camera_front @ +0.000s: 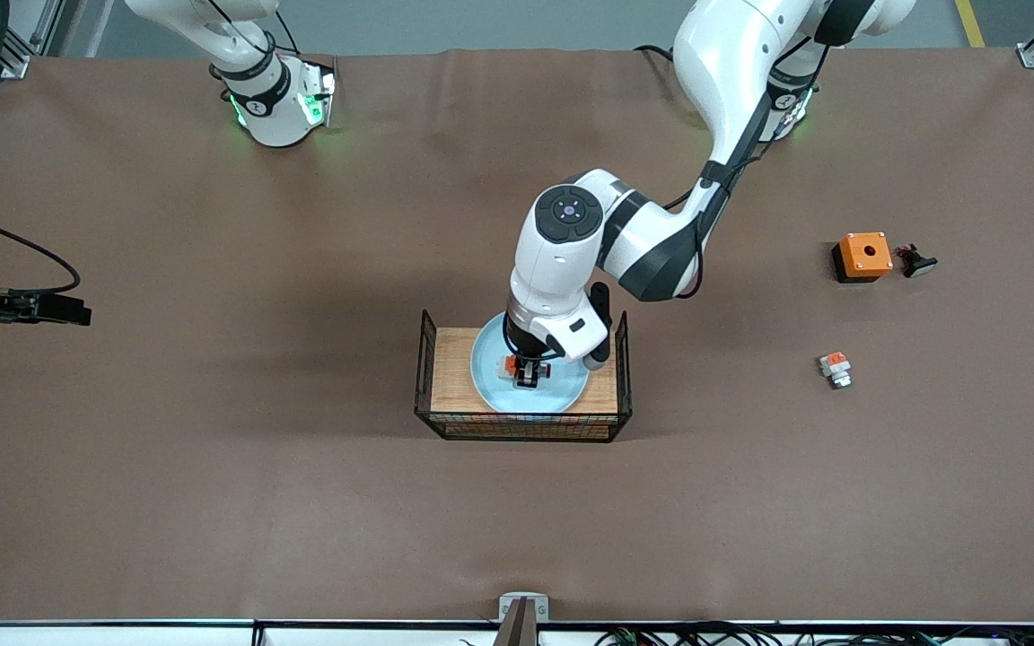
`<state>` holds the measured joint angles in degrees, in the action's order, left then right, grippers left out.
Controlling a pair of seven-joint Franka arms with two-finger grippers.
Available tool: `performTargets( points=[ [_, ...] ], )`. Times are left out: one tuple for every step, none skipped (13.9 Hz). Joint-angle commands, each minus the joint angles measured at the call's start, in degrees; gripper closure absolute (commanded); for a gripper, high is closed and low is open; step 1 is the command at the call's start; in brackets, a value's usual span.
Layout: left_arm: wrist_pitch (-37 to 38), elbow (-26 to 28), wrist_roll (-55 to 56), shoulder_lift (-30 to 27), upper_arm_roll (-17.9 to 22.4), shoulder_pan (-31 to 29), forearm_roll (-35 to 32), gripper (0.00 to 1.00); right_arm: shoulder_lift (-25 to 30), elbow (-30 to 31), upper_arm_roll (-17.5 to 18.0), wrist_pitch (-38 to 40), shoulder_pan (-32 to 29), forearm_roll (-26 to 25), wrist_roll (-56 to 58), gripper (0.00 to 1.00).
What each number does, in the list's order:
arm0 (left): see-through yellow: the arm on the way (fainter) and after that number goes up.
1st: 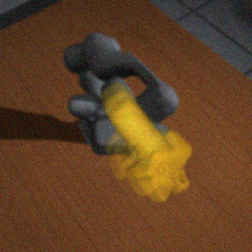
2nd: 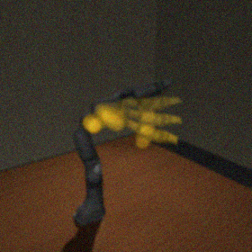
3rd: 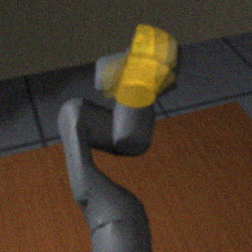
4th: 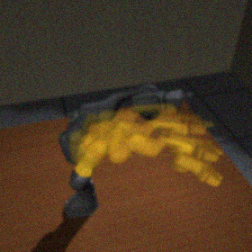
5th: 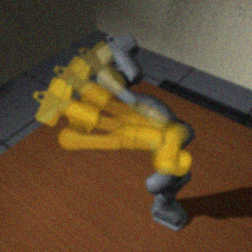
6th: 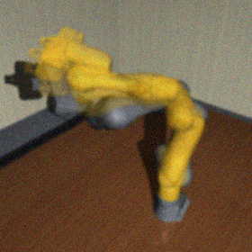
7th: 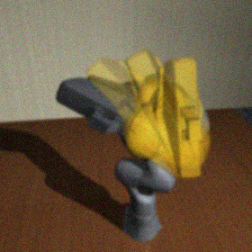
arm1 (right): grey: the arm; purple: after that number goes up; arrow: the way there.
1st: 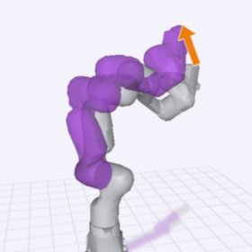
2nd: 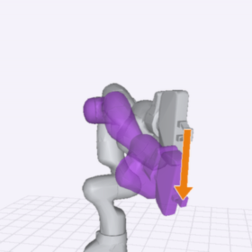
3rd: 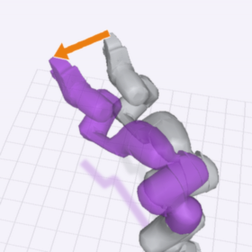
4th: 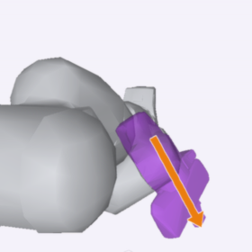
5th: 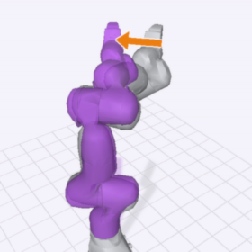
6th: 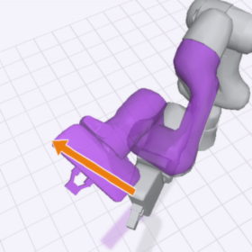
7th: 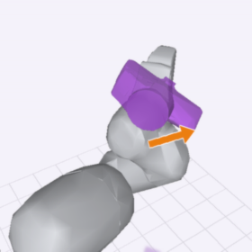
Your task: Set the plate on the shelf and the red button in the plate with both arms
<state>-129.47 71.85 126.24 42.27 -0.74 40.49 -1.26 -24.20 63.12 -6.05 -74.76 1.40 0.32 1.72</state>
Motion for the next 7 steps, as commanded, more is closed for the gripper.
performTargets(
  points=[
    [-0.34, -1.89, 0.67, 1.50, 1.62, 0.91, -1.20, 0.72, 1.08, 0.60, 0.87, 1.19, -0.44, -0.41, 0.13, 0.00],
    [-0.34, -1.80, 0.67, 1.58, 1.62, 1.17, -1.20, 0.72, 1.08, 0.51, 0.69, 1.19, -0.52, -0.41, 0.13, 0.00],
    [-0.34, -1.80, 0.58, 1.58, 1.71, 1.17, -1.20, 0.70, 1.26, 0.43, 0.69, 1.28, -0.52, -0.41, 0.22, 0.00],
    [-0.34, -1.80, 0.58, 1.50, 1.62, 1.17, -1.20, 0.69, 1.52, 0.34, 0.78, 1.37, -0.61, 0.11, 0.30, 0.00],
    [-0.34, -1.80, 0.58, 1.50, 1.71, 1.17, -1.20, 0.68, 2.22, 0.08, 0.78, 1.80, -0.87, 0.20, 0.31, 0.00],
    [-0.34, -1.89, 0.58, 1.50, 1.71, 1.17, -1.20, 0.68, 3.62, 0.07, 0.87, 2.94, -0.96, 0.20, 0.31, 0.00],
    [-0.34, -1.89, 0.50, 1.41, 1.62, 1.08, -1.20, 0.64, 4.33, 0.07, 0.78, 3.82, -0.96, 0.20, 0.39, 0.00]
  ],
)
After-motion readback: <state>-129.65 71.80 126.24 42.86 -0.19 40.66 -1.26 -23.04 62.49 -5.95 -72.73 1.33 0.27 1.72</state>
